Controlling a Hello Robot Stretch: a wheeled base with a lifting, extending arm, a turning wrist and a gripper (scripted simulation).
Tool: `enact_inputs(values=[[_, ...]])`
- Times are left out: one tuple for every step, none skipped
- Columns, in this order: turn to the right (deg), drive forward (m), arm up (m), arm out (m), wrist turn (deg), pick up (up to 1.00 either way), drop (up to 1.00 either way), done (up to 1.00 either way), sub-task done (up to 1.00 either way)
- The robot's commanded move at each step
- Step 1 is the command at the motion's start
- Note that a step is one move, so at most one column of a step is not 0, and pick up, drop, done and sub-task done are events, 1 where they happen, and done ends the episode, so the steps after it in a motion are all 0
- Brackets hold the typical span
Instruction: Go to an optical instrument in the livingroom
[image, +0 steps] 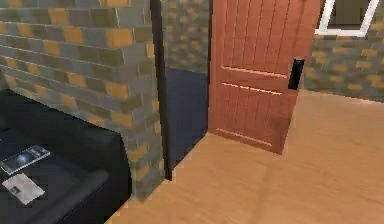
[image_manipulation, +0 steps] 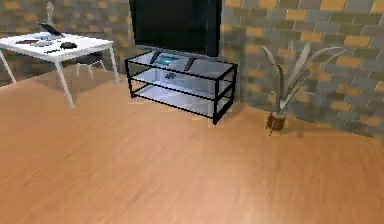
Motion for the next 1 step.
enact_inputs(values=[[45.0, 0.0, 0.0, 0.0, 0.0, 0.0, 0.0, 0.0, 0.0]])
